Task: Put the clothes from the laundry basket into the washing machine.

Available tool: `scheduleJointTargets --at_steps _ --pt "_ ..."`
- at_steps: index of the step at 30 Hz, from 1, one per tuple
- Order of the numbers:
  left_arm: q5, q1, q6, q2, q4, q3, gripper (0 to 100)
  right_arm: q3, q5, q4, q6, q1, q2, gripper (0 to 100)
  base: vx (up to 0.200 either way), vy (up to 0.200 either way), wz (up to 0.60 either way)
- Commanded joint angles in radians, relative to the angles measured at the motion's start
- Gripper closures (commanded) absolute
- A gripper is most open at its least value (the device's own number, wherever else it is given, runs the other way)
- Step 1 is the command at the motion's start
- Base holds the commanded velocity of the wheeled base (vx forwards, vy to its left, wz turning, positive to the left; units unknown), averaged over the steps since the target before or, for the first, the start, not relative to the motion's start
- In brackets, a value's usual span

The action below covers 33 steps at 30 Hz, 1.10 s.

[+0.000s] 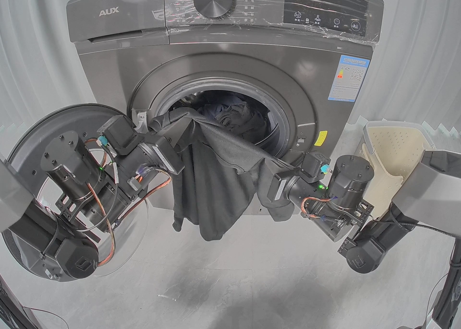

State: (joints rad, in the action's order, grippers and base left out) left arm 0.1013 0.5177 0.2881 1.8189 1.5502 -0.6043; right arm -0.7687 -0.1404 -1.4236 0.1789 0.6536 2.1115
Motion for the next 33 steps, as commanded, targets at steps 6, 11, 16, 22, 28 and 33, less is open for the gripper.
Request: scheduleJointTargets --at_steps 6,11,16,22,28,33 --pt "0.003 0.051 -0.026 -0.018 0.001 0.064 100 -0.17 0.002 0.002 -0.01 -0.043 0.159 100 0.0 0.0 0.0" --pt "0.003 0.073 -0.046 -0.018 0.001 0.083 100 -0.21 0.002 0.0 -0.009 -0.049 0.199 100 0.0 0.0 0.0" --pt "0.0 0.088 -0.046 -0.018 0.001 0.081 100 -0.198 0.002 0.0 -0.007 -0.035 0.236 0 0.0 0.0 0.0" --pt "-0.005 0.082 -0.046 -0.018 0.001 0.05 100 -0.133 0.001 0.0 -0.009 -0.002 0.251 0 0.0 0.0 0.0" --pt "-0.014 0.067 -0.047 -0.013 -0.001 0.017 100 -0.035 -0.002 -0.012 -0.006 0.015 0.254 0 0.0 0.0 0.0" --pt "-0.014 0.061 -0.047 -0.009 -0.001 0.014 100 0.091 -0.002 -0.018 -0.003 0.063 0.203 0 0.0 0.0 0.0"
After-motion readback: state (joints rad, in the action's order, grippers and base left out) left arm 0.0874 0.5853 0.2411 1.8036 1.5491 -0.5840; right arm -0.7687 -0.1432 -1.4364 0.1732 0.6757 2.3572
